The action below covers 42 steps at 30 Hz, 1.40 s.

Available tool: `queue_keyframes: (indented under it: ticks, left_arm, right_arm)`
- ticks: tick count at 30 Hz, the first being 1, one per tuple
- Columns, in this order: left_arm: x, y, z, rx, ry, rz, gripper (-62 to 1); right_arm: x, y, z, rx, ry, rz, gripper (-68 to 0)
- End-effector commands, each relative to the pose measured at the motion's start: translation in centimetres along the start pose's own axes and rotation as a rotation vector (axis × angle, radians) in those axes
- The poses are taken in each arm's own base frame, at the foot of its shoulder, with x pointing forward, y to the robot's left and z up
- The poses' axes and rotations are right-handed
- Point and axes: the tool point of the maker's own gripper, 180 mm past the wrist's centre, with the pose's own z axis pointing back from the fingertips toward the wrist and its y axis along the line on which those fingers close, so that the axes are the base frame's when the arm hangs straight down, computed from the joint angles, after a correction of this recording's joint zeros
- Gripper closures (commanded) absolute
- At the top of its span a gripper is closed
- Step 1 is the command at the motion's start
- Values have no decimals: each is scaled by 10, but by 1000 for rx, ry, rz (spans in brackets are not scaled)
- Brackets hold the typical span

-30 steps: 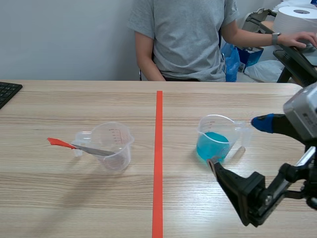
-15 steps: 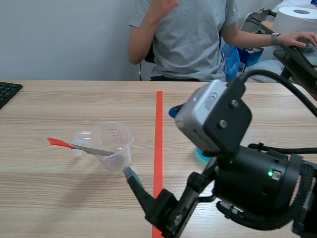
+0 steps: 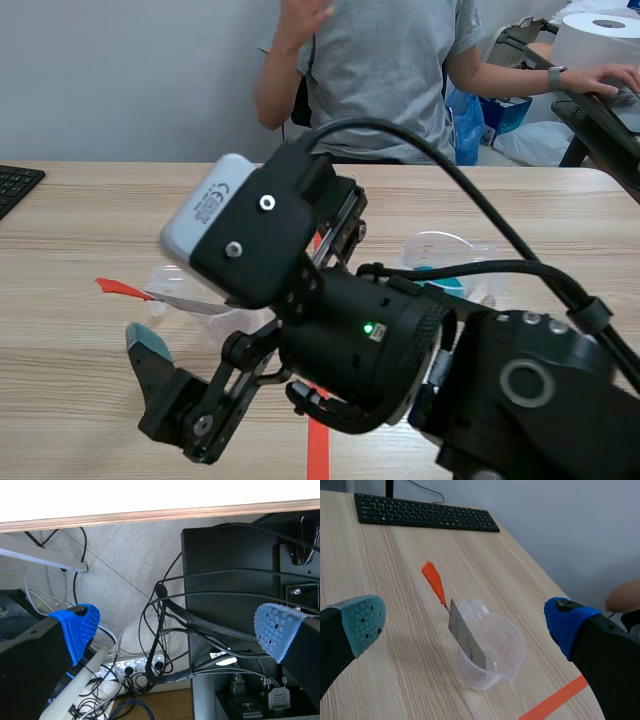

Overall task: Do the redox reaction experiment.
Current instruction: 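Lift the metal plate out of the left beaker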

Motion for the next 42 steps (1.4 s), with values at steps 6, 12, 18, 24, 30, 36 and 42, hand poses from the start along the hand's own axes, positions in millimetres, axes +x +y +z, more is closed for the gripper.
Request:
queue_keyframes:
  ticks: [6, 12, 18, 24, 30, 36, 42]
  left_arm:
    - [6, -2, 2, -5, -23, 4, -623]
    - [6, -2, 2, -5, -22, 4, -623]
    - [6, -3, 2, -6, -23, 5, -623]
    - [5, -3, 2, -5, -22, 6, -623]
    - [5, -3, 2, -5, -22, 6, -623]
    - [5, -3, 2, -5, -22, 7, -623]
    - [5, -3, 2, -5, -22, 7, -623]
  right_arm:
    - [-8, -1, -31, 5, -13, -2, -679]
    - [-7, 0, -54, 17, -25, -2, -679]
    - [-7, -3, -68, 17, -28, 5, -679]
    - [-7, -8, -70, -3, -28, 8, -637]
    - [-8, -8, -70, -6, -20, 8, -460]
    - [-8, -8, -70, -7, -20, 9, -311]
    - [-10, -8, -70, -6, -10, 9, -158]
